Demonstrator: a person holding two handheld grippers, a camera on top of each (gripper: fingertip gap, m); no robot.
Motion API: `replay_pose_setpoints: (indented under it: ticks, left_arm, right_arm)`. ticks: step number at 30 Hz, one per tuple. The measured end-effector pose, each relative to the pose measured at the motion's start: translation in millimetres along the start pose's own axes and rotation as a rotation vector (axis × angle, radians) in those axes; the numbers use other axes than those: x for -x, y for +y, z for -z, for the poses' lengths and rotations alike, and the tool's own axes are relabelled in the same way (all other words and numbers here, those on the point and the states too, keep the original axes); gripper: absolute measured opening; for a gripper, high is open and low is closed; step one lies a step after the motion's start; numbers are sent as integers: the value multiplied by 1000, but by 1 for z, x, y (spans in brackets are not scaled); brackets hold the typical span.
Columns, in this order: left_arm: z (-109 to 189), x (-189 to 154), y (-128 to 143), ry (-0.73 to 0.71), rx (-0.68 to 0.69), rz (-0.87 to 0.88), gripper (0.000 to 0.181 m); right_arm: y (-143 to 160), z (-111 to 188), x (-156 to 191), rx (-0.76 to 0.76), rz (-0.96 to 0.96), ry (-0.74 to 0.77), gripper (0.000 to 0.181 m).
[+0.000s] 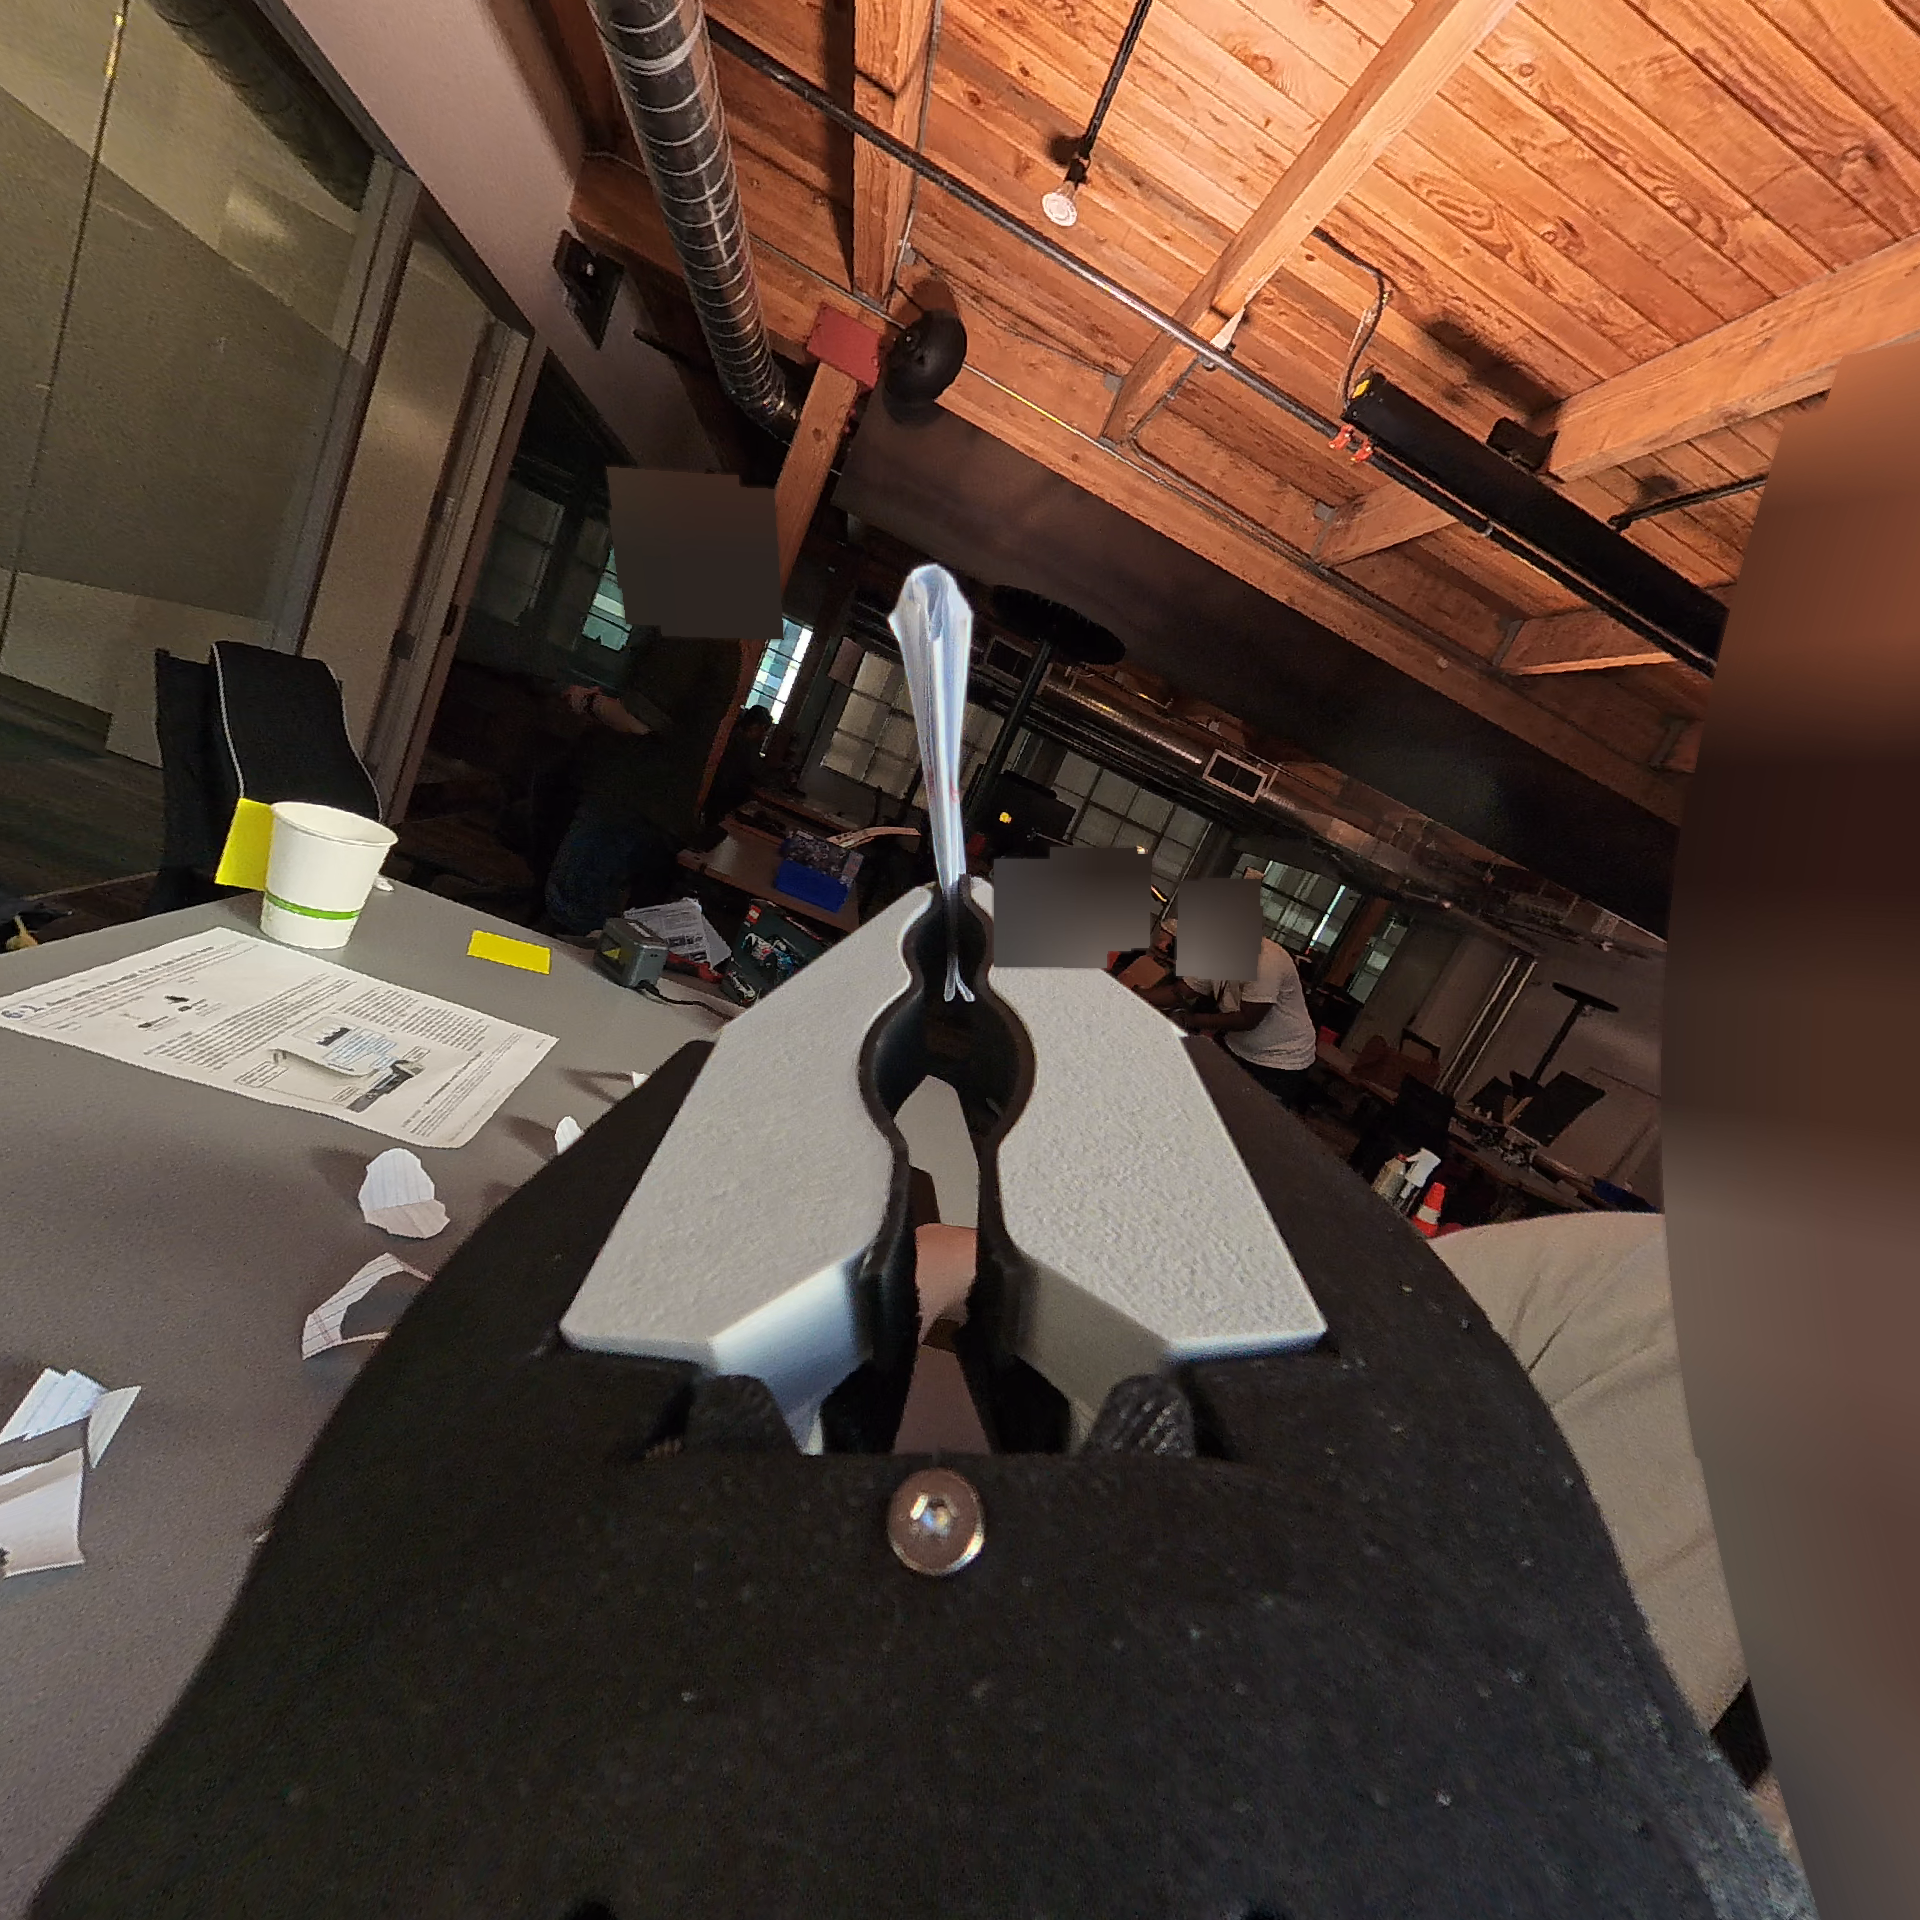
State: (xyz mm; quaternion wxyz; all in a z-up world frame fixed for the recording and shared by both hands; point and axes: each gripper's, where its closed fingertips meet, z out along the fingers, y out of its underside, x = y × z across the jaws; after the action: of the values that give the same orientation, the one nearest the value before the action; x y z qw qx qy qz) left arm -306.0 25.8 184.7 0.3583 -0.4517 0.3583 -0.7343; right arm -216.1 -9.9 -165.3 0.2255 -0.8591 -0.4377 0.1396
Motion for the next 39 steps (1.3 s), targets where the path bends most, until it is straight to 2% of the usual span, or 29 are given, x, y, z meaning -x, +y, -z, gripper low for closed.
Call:
replay_pose_setpoints:
  ticks: [4,5,7,8,11,13,16,18,20,21,23,26,28,32,36,39]
  left_arm:
    - [-3,-4,2,23,11,-4,0]
    - [-3,-5,2,31,11,-2,0]
    - [-3,-6,0,42,0,1,0]
    - [-3,-5,0,45,0,2,0]
    - [-2,-5,-1,46,-4,6,0]
    - [1,-8,-3,45,-9,-1,0]
    - [7,-17,-7,11,-12,-55,0]
    - [10,-21,-7,-51,6,-116,0]
    - [8,-15,3,-143,81,-178,0]
    - [6,-9,10,-195,128,-199,0]
    - [-3,5,24,-264,204,-210,0]
    - [-23,22,52,-283,338,-172,0]
    - [-36,31,52,-316,305,-185,0]
    - [-41,43,40,-412,233,-265,0]
    - [-41,51,39,-456,239,-319,0]
    - [-52,44,42,-420,249,-356,0]
  right_arm:
    - [-4,-2,5,-83,-62,-21,46]
    - [-4,-2,4,-96,-57,5,45]
    - [-5,-3,4,-133,-61,37,28]
    - [-5,-3,3,-160,-110,42,26]
    - [-12,3,12,-264,-308,-85,24]
    - [-33,21,29,-437,-487,-293,24]
    - [-77,74,43,-838,-717,-620,24]
    - [-100,118,35,-1118,-836,-845,24]
    - [-113,156,19,-1356,-855,-989,24]
    - [-119,170,10,-1429,-857,-1033,24]
    - [-135,186,4,-1459,-764,-1048,24]
    - [-161,217,-2,-1535,-615,-1059,23]
    - [-171,237,-11,-1609,-547,-1032,22]
    - [-179,245,-28,-1650,-485,-857,21]
    - [-185,241,-37,-1658,-484,-835,22]
    - [-194,244,-37,-1667,-471,-854,32]
